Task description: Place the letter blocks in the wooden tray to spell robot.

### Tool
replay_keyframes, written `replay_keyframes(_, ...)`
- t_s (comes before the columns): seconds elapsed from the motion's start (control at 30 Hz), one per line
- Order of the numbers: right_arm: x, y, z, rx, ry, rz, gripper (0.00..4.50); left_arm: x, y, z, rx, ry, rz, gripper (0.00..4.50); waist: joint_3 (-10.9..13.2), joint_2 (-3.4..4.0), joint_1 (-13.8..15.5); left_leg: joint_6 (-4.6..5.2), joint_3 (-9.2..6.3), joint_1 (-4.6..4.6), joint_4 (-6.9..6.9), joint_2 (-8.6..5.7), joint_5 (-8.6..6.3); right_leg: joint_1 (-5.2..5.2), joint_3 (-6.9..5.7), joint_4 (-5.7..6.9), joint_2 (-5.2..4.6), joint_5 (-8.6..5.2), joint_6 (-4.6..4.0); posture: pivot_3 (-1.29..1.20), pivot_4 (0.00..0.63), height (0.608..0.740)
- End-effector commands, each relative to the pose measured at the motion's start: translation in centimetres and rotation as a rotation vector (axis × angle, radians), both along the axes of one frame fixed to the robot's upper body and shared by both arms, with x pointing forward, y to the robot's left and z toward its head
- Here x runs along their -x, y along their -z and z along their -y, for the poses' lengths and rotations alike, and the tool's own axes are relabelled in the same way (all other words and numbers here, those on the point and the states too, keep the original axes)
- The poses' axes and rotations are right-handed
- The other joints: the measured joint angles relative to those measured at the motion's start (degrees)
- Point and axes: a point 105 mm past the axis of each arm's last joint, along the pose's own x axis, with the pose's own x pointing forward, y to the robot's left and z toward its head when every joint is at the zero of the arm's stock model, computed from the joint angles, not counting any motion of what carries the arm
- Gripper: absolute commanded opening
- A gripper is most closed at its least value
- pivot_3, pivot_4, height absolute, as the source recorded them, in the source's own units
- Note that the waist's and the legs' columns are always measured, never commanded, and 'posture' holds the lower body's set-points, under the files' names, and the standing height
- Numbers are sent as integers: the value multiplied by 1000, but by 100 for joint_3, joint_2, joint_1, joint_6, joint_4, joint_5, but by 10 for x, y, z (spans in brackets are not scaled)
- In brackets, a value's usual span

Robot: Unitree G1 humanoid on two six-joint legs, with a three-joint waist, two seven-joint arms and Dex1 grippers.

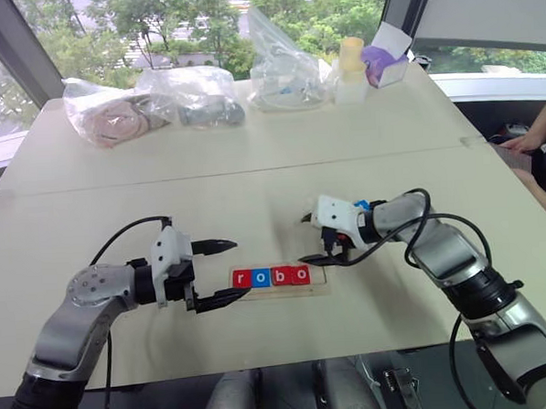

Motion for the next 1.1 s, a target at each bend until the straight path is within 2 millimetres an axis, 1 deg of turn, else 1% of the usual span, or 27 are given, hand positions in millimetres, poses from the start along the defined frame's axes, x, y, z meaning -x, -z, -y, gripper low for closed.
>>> replay_keyframes(0.03, -2, -20, 6, -16, 13, 65, 4466, 1, -9, 4, 11, 18, 42, 4500, 0, 0, 10, 0, 0, 0, 0, 0, 0, 0, 0, 0, 1, 0, 0, 0, 150, 740)
replay_keyframes(0.07, -1, -20, 8, -13, 14, 63, 4466, 1, -9, 5, 12, 18, 43, 4500, 0, 0, 11, 0, 0, 0, 0, -1, 0, 0, 0, -1, 0, 0, 0, 0, 150, 740)
replay_keyframes(0.13, 7, -18, 14, 4, 6, 44, 4466, 1, -10, 5, 12, 19, 44, 4500, 0, 0, 12, 0, 0, 0, 0, -1, 0, 1, 0, -1, -1, 0, 0, 0, 150, 740)
replay_keyframes(0.2, 19, -14, 19, 24, -10, 15, 4466, 1, -11, 4, 12, 20, 44, 4500, 0, 0, 17, 0, -1, -1, -1, -1, 0, 1, -1, -1, -3, 0, 0, 0, 150, 740)
replay_keyframes(0.3, 35, -10, 22, 35, -37, -33, 4466, 1, -11, 4, 11, 21, 42, 4500, 0, 0, 15, 1, -1, -3, -1, -1, 0, 1, -1, -2, -4, 0, 0, 0, 150, 740)
replay_keyframes(0.47, 43, -3, 18, 37, -42, -47, 4466, 0, -9, 2, 10, 21, 39, 4500, 0, 0, -9, 0, 0, 2, 0, 5, 0, 0, 0, 2, -3, 0, -2, 0, 150, 740)
replay_keyframes(0.63, 42, 4, 15, 46, -43, -31, 4466, 5, -6, 0, 7, 27, 34, 4500, 0, 0, 9, 0, 1, 0, 2, 1, 0, 3, 0, -3, -5, 0, -2, 0, 150, 740)
replay_keyframes(0.77, 31, 7, 18, 63, -14, 6, 4466, 9, -2, -1, 3, 37, 24, 4500, 0, 0, 6, 0, 0, 0, 1, 2, 0, 2, 0, -3, -6, 0, -2, 0, 150, 740)
replay_keyframes(0.87, 28, 8, 20, 70, -14, 15, 4466, 9, -1, -2, 2, 35, 24, 4500, 0, -1, 9, 0, 1, 0, 1, 2, 0, 3, 0, -3, -6, -7, -15, 0, 150, 740)
replay_keyframes(1.1, 28, 11, 11, 53, -36, 10, 4466, 8, 1, -1, 4, 32, 27, 4500, 0, -1, 4, 0, 0, 1, 0, 3, 0, 2, 0, -2, -5, -4, -10, 0, 150, 740)
